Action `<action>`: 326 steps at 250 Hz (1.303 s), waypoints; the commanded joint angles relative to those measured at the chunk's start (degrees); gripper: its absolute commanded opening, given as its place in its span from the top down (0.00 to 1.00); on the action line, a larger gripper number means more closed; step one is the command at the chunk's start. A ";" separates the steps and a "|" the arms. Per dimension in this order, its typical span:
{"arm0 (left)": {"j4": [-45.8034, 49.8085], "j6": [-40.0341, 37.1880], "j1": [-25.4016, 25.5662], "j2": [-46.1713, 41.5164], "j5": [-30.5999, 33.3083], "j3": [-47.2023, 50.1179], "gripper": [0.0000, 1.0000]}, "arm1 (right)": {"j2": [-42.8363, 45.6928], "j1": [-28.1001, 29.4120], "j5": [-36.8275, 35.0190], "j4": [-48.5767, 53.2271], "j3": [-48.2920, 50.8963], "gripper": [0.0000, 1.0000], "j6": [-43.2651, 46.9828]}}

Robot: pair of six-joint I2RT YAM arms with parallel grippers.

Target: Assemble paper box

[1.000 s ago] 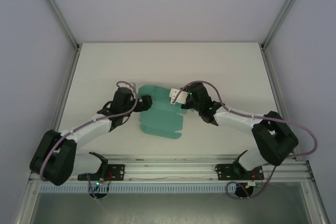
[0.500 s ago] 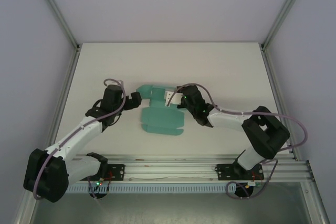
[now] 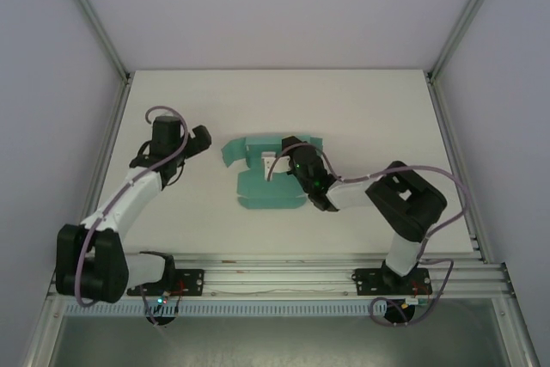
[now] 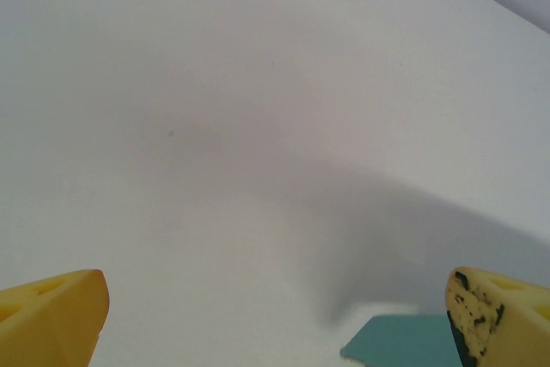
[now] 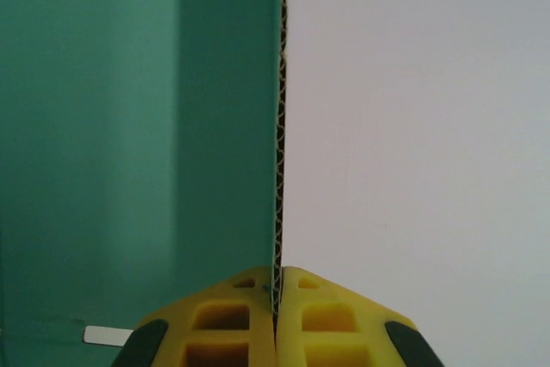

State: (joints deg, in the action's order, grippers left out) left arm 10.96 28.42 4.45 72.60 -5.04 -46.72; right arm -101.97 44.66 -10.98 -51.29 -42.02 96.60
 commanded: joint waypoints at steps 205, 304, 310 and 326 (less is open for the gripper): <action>-18.23 -13.19 2.89 18.19 -24.76 0.42 0.26 | -3.32 2.35 -6.72 -7.44 0.78 1.00 2.11; -25.94 -15.81 10.66 17.19 -20.04 6.55 0.35 | -2.86 2.68 -8.97 -5.23 0.54 1.00 0.43; -26.81 -15.94 11.05 17.18 -19.31 7.14 0.35 | -2.85 2.71 -9.02 -5.16 0.54 1.00 0.37; -29.50 -16.88 11.87 17.05 -18.77 8.41 0.35 | -2.92 2.84 -9.14 -4.93 0.63 1.00 0.35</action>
State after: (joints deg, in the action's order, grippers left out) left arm -12.32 14.41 14.52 91.20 -26.30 -40.58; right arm -105.91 46.87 -18.52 -58.52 -41.08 97.82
